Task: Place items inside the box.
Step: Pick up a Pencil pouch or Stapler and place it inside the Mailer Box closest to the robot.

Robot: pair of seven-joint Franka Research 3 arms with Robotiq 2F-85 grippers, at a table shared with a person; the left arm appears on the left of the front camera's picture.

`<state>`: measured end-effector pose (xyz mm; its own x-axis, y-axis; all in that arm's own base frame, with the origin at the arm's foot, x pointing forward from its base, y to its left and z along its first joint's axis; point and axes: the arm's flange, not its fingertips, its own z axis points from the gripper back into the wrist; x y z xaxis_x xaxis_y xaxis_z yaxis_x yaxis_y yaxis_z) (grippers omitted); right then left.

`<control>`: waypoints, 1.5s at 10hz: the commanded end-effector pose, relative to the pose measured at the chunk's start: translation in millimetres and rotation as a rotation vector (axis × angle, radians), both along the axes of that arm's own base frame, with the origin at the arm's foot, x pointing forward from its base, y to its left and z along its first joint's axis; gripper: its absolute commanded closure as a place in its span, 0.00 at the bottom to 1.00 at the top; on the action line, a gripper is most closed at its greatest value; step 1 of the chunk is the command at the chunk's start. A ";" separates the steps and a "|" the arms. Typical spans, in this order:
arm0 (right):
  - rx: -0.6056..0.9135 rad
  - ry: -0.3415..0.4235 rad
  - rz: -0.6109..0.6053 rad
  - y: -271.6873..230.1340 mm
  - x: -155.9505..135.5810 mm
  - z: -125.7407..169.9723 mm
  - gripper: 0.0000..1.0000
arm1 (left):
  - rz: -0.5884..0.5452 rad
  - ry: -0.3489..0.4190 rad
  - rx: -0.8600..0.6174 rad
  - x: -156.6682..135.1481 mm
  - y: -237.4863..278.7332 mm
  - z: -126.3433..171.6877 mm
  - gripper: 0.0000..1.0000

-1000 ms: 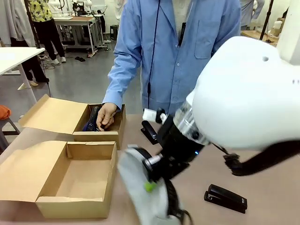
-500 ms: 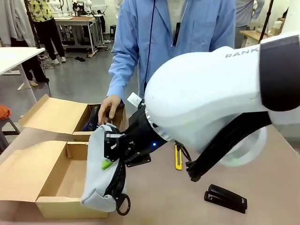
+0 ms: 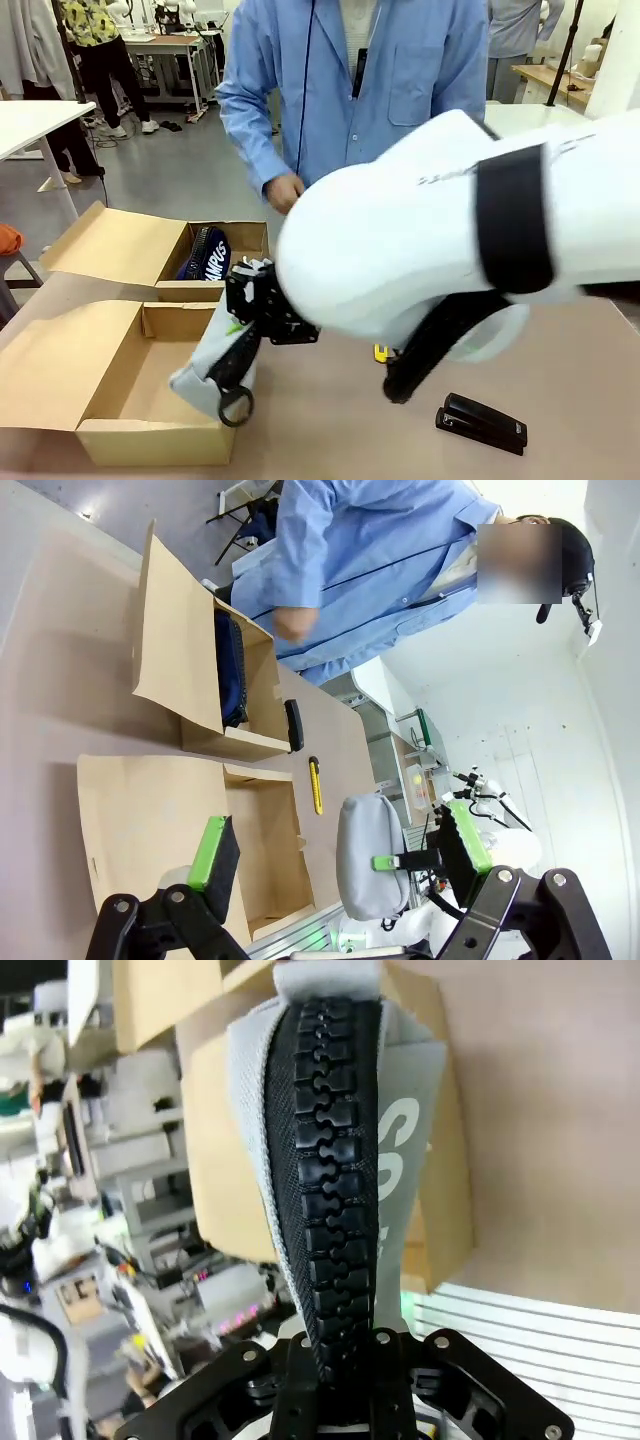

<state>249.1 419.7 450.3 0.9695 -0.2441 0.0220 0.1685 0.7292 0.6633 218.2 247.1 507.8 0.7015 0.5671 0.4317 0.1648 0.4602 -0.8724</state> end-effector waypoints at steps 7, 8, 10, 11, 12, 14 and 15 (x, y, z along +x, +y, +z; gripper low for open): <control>-0.264 0.027 0.043 166.6 32.9 -10.0 0.93 | -0.003 -0.024 -0.001 1.0 -1.1 1.8 0.00; -0.284 0.016 0.051 175.4 32.9 -17.2 0.93 | -0.003 -0.024 -0.001 1.0 -1.1 1.8 0.00; -0.328 0.027 0.093 187.4 40.0 -36.1 0.93 | -0.003 -0.024 -0.001 1.0 -1.1 1.8 0.00; -0.345 0.044 0.123 191.7 42.7 -44.5 0.93 | -0.003 -0.024 -0.001 1.0 -1.1 1.8 0.00; -0.364 0.050 0.132 194.6 46.8 -51.2 0.93 | -0.003 -0.024 -0.001 1.0 -1.1 1.8 0.00; -0.392 0.084 0.141 196.2 54.6 -62.0 0.93 | -0.003 -0.024 -0.001 1.0 -1.1 1.8 0.00; -0.401 0.100 0.131 195.1 58.1 -66.2 0.93 | -0.003 -0.024 -0.001 1.0 -1.1 1.8 0.00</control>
<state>301.6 608.6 380.5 0.9932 -0.1165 0.0084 0.1077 0.9410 0.3207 218.0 247.3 507.9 0.7013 0.5672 0.4318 0.1649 0.4603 -0.8723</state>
